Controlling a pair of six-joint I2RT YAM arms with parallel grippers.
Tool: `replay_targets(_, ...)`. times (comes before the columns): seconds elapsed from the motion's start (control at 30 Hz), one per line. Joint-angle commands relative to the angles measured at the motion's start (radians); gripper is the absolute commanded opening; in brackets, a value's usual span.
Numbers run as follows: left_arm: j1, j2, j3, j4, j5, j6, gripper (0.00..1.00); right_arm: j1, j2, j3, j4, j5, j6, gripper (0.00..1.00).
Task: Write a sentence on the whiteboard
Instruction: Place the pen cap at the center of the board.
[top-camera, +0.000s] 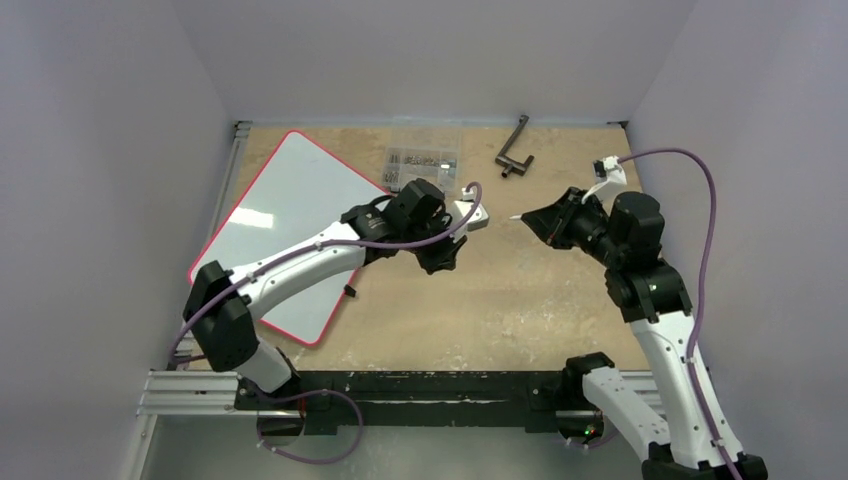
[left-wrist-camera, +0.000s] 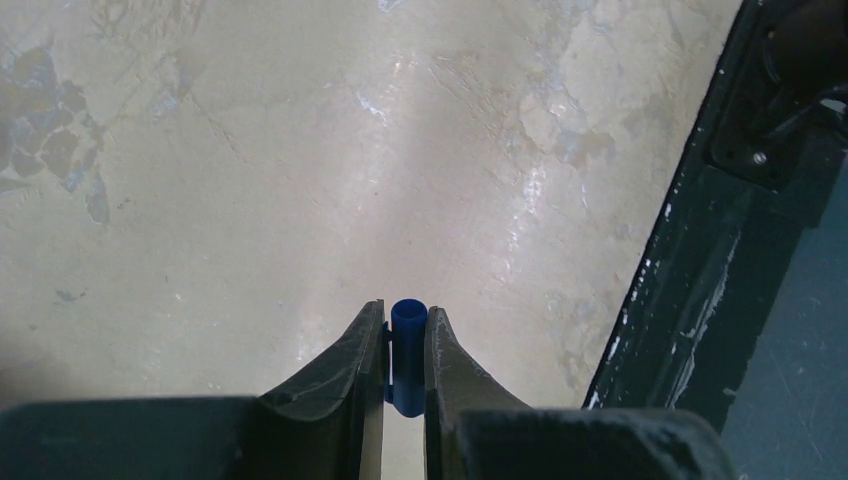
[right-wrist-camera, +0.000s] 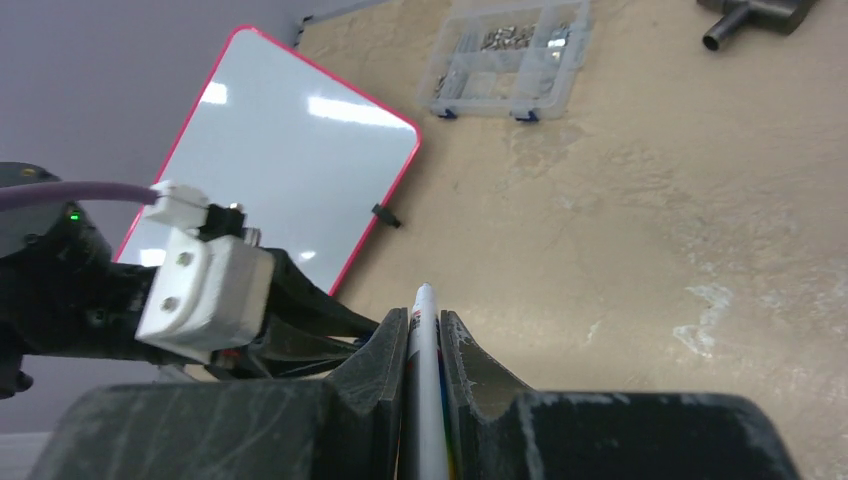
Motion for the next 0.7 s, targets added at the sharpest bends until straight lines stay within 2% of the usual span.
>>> replay_targets(0.0, 0.006, 0.104, -0.007, 0.13, -0.05, -0.164, 0.0, -0.007, -0.038, -0.024, 0.023, 0.133, -0.023, 0.0)
replay_targets(0.17, 0.006, 0.227, 0.005, 0.245, -0.079, -0.311, 0.0, -0.007, -0.037, -0.034, 0.032, 0.142, -0.041, 0.0)
replay_targets(0.37, 0.004, 0.335, 0.037, 0.334, -0.105, -0.454, 0.0, -0.006, -0.087, -0.024, 0.005, 0.306, -0.048, 0.0)
replay_targets(0.6, 0.006, 0.391, 0.069, 0.366, -0.133, -0.528, 0.0, -0.006, -0.117, -0.028, -0.019, 0.385, -0.043, 0.0)
replay_targets(0.67, 0.006, 0.391, 0.071, 0.366, -0.151, -0.532, 0.07, -0.007, -0.124, -0.036, -0.014, 0.384, -0.041, 0.0)
